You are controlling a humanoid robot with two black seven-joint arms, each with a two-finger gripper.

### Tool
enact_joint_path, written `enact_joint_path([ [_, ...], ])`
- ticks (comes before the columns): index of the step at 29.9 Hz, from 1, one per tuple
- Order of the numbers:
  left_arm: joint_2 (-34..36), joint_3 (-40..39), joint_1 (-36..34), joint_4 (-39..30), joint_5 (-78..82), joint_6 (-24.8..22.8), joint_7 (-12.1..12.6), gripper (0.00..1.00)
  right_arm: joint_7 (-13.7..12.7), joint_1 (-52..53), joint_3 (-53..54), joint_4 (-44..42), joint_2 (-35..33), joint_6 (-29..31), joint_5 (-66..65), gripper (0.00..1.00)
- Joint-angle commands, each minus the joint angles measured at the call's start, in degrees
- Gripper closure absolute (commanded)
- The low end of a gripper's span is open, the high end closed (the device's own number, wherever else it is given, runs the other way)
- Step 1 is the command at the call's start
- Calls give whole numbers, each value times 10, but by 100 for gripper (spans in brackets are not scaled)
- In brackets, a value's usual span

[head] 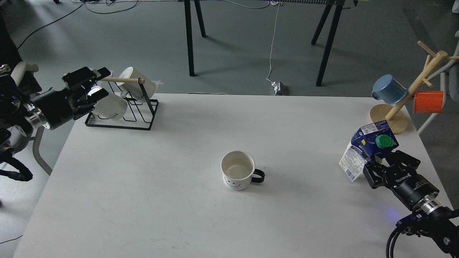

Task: Place cup and milk with both arms
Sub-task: 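Carry the milk carton with the right gripper beside the white mug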

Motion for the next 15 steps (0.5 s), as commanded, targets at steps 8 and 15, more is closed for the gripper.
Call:
enact_joint_path([
  [8, 0, 1, 5, 0, 0, 0, 0, 13, 0, 85, -105, 17, 61, 0, -10, 64],
  [15, 0, 2, 7, 0, 1, 0, 0, 13, 0, 105, -123, 5, 133, 0, -72, 64],
])
